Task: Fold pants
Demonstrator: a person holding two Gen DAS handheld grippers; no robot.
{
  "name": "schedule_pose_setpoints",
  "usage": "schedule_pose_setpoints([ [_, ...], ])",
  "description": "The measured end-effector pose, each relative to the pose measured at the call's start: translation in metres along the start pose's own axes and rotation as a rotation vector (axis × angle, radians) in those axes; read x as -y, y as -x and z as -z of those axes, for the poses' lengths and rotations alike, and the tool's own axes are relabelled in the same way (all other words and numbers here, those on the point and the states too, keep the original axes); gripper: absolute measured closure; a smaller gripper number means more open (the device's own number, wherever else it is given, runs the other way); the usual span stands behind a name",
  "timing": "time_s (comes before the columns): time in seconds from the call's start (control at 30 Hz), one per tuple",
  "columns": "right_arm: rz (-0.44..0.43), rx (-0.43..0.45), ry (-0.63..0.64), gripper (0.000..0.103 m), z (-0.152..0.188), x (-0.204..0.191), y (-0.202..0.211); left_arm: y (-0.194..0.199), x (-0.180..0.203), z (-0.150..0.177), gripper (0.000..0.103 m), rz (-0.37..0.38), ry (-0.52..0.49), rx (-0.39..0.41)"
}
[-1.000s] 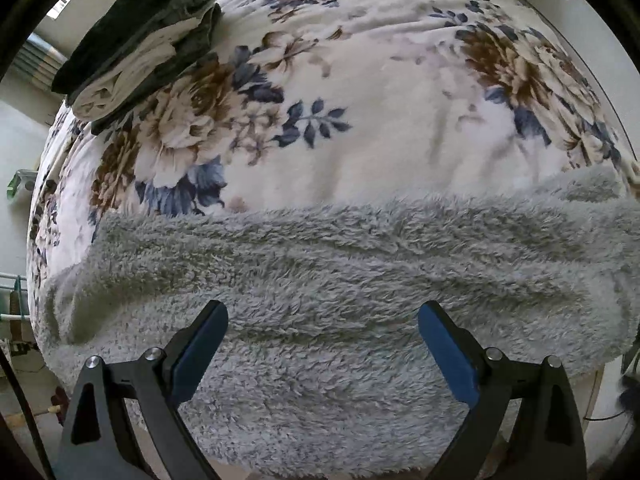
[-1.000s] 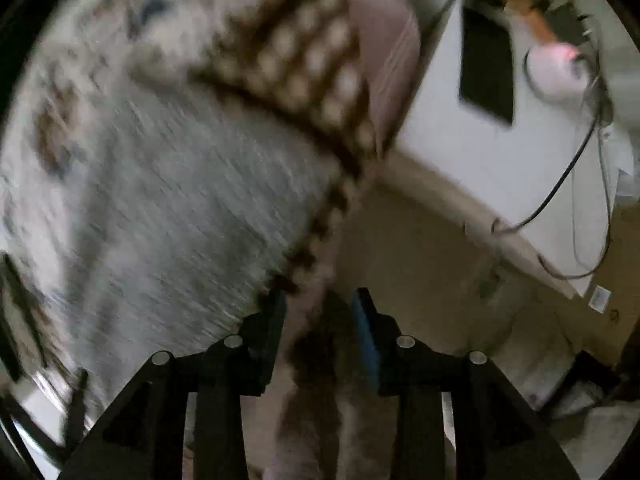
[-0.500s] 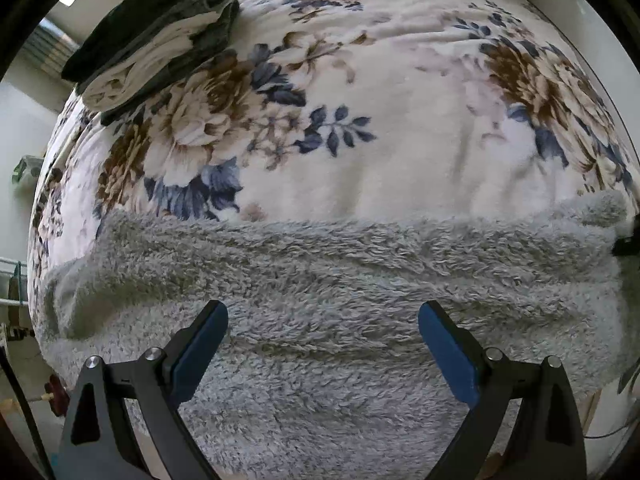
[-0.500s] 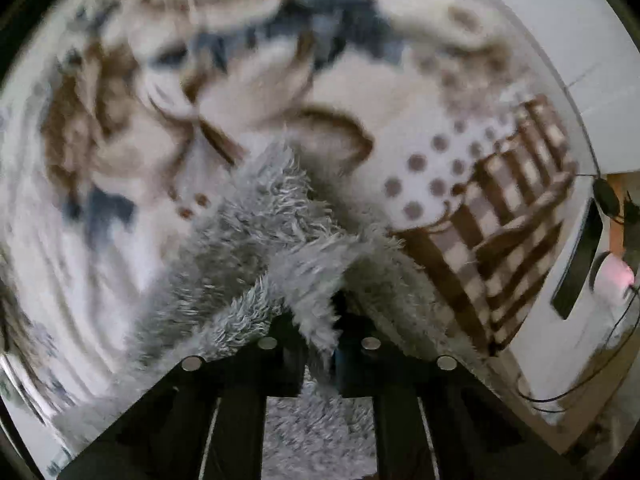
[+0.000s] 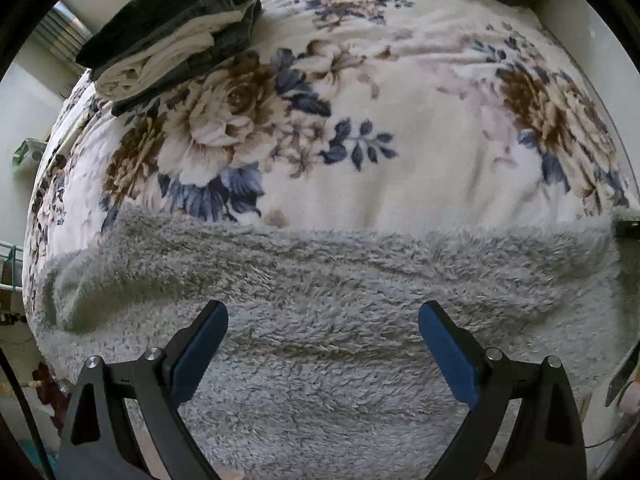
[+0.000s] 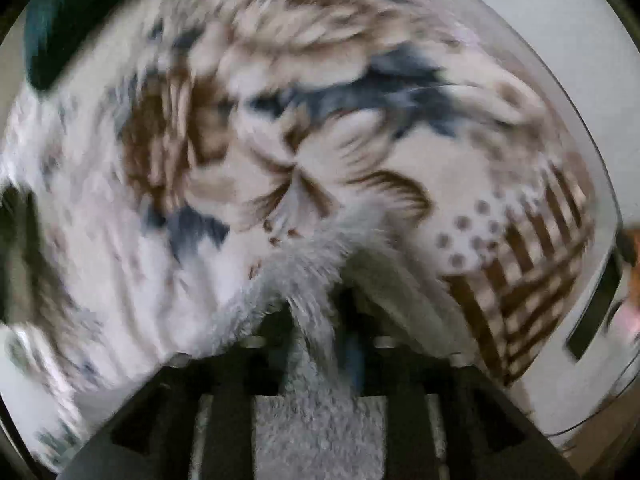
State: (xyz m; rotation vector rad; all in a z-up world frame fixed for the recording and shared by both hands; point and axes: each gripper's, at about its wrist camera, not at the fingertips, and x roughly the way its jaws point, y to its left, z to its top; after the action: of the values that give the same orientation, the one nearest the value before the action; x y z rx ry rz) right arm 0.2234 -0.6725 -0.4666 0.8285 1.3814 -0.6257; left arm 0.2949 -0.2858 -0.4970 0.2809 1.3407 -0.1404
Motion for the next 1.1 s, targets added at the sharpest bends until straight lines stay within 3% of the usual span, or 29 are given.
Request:
schedule_pose_setpoints([
  [0.03,-0.004,0.041,-0.031,0.029,0.007,0.014,0.015,0.001,-0.003,0.0,0.006,0.011,0.01,0.0],
  [0.07,0.002,0.066,-0.06,0.023,0.014,0.026,0.025,0.001,-0.006,0.0,0.006,0.017,0.018,-0.003],
  [0.17,0.034,0.065,-0.181,0.023,0.044,0.073,0.036,-0.003,-0.012,0.001,0.006,0.035,0.051,-0.031],
  [0.3,-0.045,-0.036,-0.314,0.024,0.075,0.116,-0.003,-0.008,-0.013,0.005,0.006,0.033,0.057,-0.053],
  [0.33,-0.065,-0.041,-0.322,0.045,0.08,0.121,-0.013,-0.008,-0.012,0.006,0.006,0.029,0.052,-0.051],
  [0.37,-0.056,-0.045,-0.315,0.086,0.083,0.124,-0.024,-0.007,-0.012,0.006,0.006,0.025,0.045,-0.049],
  [0.43,0.021,-0.06,-0.325,0.089,0.083,0.131,-0.039,-0.006,-0.011,0.007,0.006,0.012,0.027,-0.04],
  [0.53,0.019,-0.113,-0.33,0.085,0.079,0.125,-0.039,-0.002,-0.019,0.01,0.006,-0.019,0.023,-0.029],
  [0.6,0.062,-0.098,-0.177,0.062,0.075,0.092,-0.018,0.001,-0.03,0.011,0.006,-0.044,0.031,-0.021],
  [0.63,0.084,-0.067,-0.082,0.036,0.077,0.068,-0.001,0.002,-0.038,0.012,0.005,-0.059,0.037,-0.024],
  [0.67,0.088,-0.031,0.011,0.023,0.082,0.042,0.016,0.003,-0.051,0.012,0.005,-0.078,0.051,-0.031],
  [0.73,0.057,0.026,0.179,0.023,0.093,-0.008,0.04,0.007,-0.078,0.012,0.005,-0.103,0.09,-0.035],
  [0.8,-0.007,0.015,0.35,0.023,0.109,-0.072,0.05,0.011,-0.11,0.012,0.006,-0.124,0.141,-0.036],
  [0.93,-0.27,-0.201,0.523,0.023,0.139,-0.204,0.022,0.005,-0.186,0.011,0.006,-0.155,0.235,-0.069],
  [1.03,-0.355,-0.345,0.639,0.023,0.166,-0.302,-0.016,-0.007,-0.249,0.01,0.006,-0.194,0.299,-0.09],
  [1.1,-0.352,-0.4,0.722,0.023,0.185,-0.365,-0.047,-0.022,-0.289,0.005,0.006,-0.226,0.332,-0.109],
])
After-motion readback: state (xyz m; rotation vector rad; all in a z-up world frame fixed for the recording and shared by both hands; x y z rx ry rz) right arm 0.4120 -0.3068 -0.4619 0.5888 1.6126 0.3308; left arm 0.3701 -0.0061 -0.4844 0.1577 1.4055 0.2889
